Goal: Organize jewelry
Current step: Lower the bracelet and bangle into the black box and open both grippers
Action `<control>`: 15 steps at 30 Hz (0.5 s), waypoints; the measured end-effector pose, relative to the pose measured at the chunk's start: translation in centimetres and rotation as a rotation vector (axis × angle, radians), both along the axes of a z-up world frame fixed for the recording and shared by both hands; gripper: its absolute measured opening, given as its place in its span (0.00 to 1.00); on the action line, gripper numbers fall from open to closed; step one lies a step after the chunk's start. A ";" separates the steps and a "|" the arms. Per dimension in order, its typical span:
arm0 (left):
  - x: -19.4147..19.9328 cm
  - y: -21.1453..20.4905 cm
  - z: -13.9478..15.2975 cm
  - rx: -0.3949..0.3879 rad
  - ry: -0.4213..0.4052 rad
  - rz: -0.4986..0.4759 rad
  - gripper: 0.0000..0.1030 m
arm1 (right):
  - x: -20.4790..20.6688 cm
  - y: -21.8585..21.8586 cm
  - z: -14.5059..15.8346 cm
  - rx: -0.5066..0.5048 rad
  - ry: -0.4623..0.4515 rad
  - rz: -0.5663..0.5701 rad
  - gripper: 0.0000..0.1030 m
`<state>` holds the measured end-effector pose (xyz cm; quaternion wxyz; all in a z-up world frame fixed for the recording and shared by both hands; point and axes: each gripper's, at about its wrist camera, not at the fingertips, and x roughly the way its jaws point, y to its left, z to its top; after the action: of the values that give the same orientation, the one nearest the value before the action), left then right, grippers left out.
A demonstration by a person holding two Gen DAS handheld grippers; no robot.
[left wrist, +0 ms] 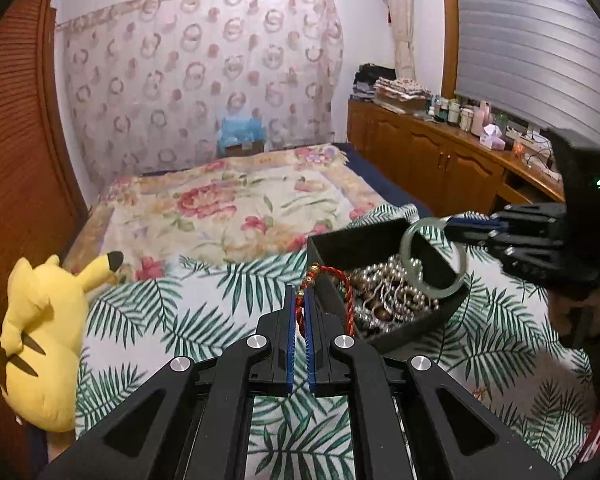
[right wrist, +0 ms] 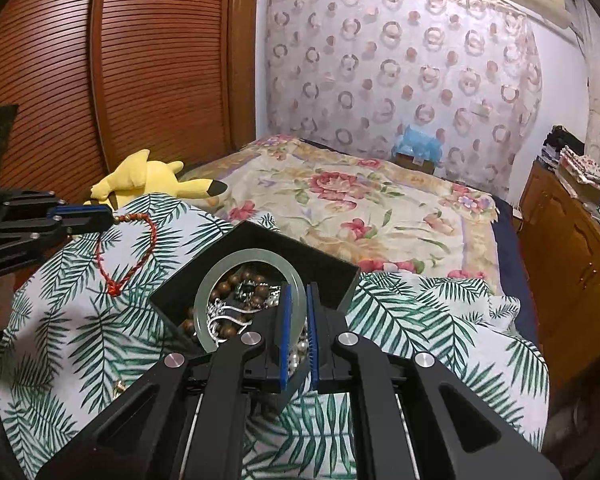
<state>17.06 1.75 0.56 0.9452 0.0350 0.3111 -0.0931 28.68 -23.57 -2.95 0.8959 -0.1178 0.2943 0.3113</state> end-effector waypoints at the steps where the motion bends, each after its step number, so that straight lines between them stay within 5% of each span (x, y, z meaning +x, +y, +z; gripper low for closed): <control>1: 0.1 -0.1 0.2 0.000 -0.004 -0.002 0.03 | 0.2 0.2 -0.1 0.000 0.006 0.001 0.09; 15: 4.1 -2.9 0.9 -0.003 -0.020 -0.047 0.03 | 0.1 -0.8 -1.5 0.024 0.055 -0.013 0.13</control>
<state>21.21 -1.14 1.41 0.9459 0.0415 0.3003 -0.1152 28.79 -24.37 -4.41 0.8908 -0.0965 0.3158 0.3121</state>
